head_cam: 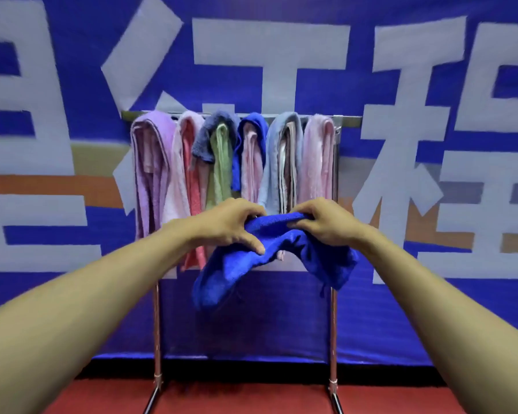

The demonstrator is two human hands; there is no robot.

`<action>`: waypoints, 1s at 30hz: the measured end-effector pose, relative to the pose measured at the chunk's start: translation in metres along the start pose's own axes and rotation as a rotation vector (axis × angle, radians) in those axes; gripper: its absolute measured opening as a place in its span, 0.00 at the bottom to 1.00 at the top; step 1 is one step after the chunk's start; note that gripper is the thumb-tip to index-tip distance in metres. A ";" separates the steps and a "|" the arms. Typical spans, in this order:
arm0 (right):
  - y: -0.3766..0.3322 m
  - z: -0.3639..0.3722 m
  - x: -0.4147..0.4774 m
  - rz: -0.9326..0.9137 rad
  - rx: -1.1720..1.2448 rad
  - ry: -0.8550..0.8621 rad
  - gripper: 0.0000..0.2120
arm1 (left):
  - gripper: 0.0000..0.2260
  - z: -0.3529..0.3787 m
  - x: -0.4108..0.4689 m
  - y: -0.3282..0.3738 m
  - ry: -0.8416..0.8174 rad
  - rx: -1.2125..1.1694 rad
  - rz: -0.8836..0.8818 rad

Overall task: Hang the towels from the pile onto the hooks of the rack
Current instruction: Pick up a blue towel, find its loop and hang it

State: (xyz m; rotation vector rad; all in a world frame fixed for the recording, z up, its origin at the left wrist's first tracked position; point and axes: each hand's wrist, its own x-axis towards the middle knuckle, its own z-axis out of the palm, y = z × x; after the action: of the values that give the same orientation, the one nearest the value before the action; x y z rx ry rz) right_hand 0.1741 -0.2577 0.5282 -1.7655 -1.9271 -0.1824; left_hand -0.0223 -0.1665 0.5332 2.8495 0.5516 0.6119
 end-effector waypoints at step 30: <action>0.121 -0.154 0.139 0.192 -0.330 0.847 0.13 | 0.09 -0.121 0.235 0.029 0.596 0.678 0.106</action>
State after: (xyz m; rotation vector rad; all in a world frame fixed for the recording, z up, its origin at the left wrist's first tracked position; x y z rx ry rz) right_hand 0.3306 -0.1828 0.6945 -1.6552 -1.1482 -1.0391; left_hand 0.1348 -0.0904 0.7338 3.2938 0.8239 1.5871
